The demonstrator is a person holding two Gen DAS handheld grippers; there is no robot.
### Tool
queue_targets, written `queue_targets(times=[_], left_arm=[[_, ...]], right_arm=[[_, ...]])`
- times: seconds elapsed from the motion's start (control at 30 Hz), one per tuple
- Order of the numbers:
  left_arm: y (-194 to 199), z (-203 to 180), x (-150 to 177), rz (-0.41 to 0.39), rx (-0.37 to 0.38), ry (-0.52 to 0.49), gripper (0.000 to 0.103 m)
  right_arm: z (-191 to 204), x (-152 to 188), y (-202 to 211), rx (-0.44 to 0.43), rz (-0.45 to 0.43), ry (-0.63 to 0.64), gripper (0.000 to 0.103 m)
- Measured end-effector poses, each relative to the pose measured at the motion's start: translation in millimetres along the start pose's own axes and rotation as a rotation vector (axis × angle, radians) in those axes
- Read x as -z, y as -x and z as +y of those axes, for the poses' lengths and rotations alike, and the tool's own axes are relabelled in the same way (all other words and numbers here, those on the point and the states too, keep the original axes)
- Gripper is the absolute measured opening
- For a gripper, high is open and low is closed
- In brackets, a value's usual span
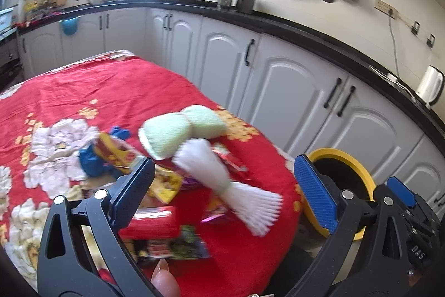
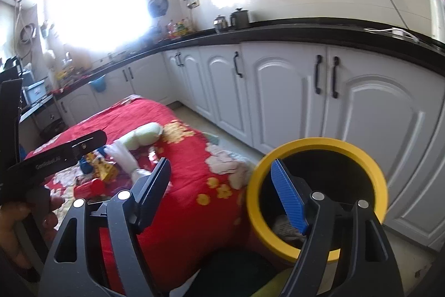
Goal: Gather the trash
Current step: 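Grasp the brown snack wrapper with the left tool while the right tool grasps the white mesh bundle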
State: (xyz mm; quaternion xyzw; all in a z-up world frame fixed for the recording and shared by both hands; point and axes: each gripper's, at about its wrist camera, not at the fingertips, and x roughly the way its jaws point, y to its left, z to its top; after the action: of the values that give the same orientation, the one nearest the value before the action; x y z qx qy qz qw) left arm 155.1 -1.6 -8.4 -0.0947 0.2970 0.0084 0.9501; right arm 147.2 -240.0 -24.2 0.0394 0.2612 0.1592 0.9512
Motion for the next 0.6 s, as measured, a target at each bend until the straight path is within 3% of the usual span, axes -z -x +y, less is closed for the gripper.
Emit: queue_targets(times=[0.4, 0.6], left_arm=[[-4.3, 74.5, -2.3, 0.022, -0.105, 0.115, 0.092], [-10.1, 106.9, -1.1, 0.065, -0.095, 0.216, 0.092]], right_arm=[[56.9, 7.8, -47.8, -0.11, 0.116, 0.113, 0.073], [70.2, 15.0, -83.1, -0.135, 0.19, 0.141, 0.073]])
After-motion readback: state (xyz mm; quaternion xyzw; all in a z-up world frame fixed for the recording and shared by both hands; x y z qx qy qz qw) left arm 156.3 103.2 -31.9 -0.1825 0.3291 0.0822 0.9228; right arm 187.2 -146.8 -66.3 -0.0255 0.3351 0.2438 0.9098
